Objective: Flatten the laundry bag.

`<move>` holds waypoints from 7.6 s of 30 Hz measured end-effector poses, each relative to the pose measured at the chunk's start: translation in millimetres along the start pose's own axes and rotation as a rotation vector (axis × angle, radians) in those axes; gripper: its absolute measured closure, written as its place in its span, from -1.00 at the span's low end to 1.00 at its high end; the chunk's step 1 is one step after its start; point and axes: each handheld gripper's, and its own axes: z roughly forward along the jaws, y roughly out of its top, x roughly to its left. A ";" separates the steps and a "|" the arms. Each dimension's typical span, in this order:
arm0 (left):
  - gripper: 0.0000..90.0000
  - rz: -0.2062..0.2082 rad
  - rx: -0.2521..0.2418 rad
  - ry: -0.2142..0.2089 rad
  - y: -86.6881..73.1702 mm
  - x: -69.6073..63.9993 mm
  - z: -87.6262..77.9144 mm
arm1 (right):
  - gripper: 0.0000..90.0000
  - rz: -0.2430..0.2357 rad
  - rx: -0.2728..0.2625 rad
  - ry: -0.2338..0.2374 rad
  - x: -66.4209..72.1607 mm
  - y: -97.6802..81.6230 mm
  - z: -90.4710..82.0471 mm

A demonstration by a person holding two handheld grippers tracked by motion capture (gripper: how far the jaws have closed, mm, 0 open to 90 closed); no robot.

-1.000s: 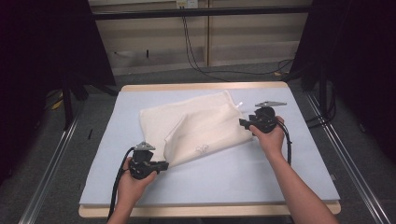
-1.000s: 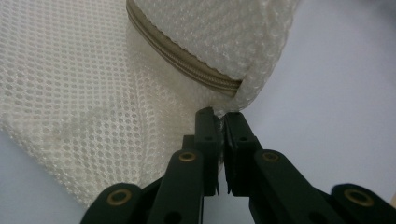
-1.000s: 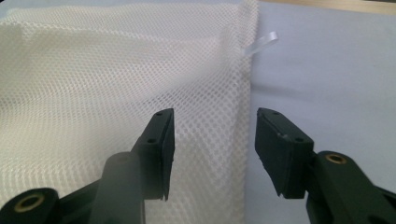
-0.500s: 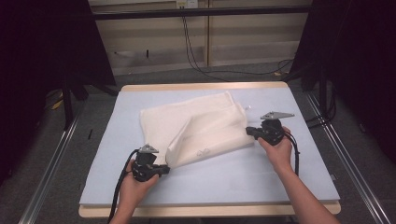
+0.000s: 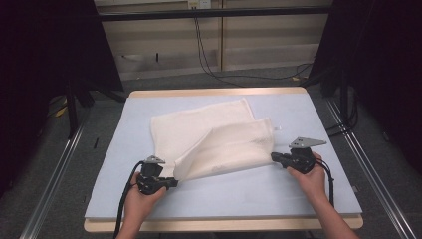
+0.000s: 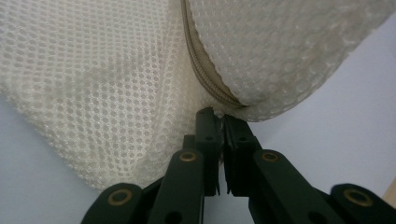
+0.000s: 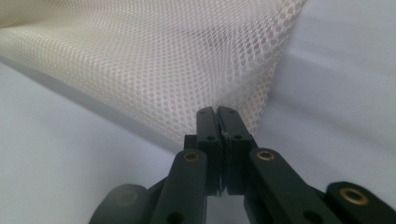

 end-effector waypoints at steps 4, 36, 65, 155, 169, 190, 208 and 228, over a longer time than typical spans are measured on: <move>0.90 -0.015 -0.013 0.009 -0.8 0.7 -3.4 | 0.97 -0.019 0.009 0.021 -0.3 -5.4 -1.1; 0.85 0.018 -0.184 -0.034 31.5 6.7 -8.0 | 0.96 -0.048 0.024 0.005 3.3 -7.5 0.6; 0.87 0.076 -0.021 -0.100 -20.0 -15.5 -11.9 | 0.58 0.123 -0.041 -0.062 -29.8 14.5 -3.9; 0.92 -0.185 -0.118 0.069 17.6 61.7 -2.7 | 1.00 -0.065 0.129 0.141 -10.9 -5.6 -4.8; 0.43 -0.134 -0.081 0.031 -2.8 45.4 -18.1 | 0.90 -0.059 0.131 0.096 -8.5 -11.2 -10.8; 0.30 -0.127 -0.067 0.071 -5.1 45.1 -24.0 | 0.08 0.123 0.042 0.049 -5.3 -2.0 -9.2; -0.12 -0.120 -0.156 0.091 -4.3 50.2 -18.7 | 0.91 0.082 0.027 -0.001 -7.9 1.9 -8.5; 0.77 -0.203 -0.077 0.110 -7.0 26.4 -5.5 | 0.25 0.066 0.125 -0.043 -1.0 -10.7 -12.7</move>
